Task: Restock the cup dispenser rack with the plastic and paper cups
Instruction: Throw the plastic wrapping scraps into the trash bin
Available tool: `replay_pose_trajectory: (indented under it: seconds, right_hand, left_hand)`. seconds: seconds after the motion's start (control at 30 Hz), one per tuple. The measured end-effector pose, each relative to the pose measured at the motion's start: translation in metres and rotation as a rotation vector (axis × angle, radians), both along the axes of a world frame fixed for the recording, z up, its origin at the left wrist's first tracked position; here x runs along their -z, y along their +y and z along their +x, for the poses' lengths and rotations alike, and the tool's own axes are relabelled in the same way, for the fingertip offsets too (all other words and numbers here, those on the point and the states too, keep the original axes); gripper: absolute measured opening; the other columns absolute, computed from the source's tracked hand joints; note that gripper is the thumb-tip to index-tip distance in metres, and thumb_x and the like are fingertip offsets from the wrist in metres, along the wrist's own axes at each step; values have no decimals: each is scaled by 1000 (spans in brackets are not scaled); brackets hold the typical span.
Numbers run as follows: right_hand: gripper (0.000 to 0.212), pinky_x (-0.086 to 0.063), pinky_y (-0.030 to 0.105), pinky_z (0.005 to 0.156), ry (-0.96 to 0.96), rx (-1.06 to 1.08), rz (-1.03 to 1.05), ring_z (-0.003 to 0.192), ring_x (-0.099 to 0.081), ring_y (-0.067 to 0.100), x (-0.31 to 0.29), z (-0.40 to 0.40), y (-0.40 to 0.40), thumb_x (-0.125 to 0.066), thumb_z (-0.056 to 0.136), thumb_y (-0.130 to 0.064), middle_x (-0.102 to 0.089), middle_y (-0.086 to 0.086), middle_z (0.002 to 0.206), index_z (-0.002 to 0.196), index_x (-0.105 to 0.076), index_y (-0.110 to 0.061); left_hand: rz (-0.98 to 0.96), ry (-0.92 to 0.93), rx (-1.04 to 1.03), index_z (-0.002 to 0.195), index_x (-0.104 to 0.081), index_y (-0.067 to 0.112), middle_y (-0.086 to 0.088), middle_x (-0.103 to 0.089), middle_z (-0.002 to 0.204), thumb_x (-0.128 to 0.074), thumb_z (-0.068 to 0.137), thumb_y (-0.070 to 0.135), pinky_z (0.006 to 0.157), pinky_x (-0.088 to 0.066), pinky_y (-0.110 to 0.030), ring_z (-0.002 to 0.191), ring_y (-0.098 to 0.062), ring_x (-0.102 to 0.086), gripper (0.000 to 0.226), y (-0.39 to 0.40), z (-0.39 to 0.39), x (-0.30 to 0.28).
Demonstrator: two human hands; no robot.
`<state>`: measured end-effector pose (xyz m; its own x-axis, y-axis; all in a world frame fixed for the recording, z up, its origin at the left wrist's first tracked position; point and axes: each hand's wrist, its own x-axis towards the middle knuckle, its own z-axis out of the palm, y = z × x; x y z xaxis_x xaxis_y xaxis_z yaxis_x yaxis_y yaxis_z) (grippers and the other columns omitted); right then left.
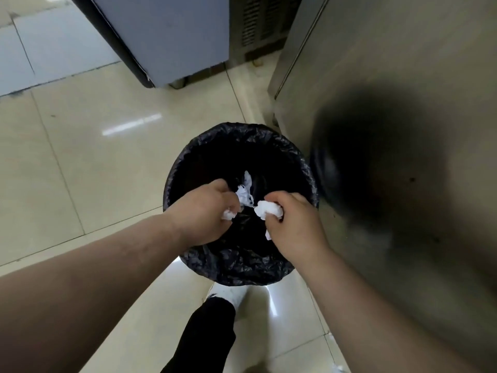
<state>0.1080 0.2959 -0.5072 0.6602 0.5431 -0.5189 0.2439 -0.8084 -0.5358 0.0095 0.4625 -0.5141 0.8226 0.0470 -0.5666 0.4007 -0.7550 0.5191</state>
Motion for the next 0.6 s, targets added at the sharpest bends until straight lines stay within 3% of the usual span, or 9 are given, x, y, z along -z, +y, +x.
replay_pose_trajectory:
  seconds: [0.17, 0.47, 0.6]
  right_hand:
    - [33, -43, 24, 73, 18, -105, -40, 93, -56, 20, 45, 1, 16, -56, 89, -12, -53, 3, 115, 120, -59, -22]
    - [37, -46, 28, 70, 34, -161, -139, 87, -52, 20, 94, 4, 30, -58, 85, -4, -52, 8, 114, 120, -58, -17]
    - [38, -51, 33, 75, 24, -240, -192, 94, -57, 28, 101, 3, 23, -58, 86, -4, -50, 11, 117, 122, -55, -15]
  left_hand:
    - [94, 90, 56, 109, -63, 23, -3, -48, 114, -60, 91, 22, 83, -51, -38, 94, -26, -59, 18, 7, 12, 39]
    - [109, 242, 78, 114, -61, 19, -6, -48, 118, -57, 93, 19, 76, -42, -31, 92, -21, -51, 21, 7, 22, 85]
    - [129, 262, 95, 121, -59, 20, -7, -48, 124, -58, 93, 18, 79, -45, -32, 106, -27, -56, 27, 3, 23, 90]
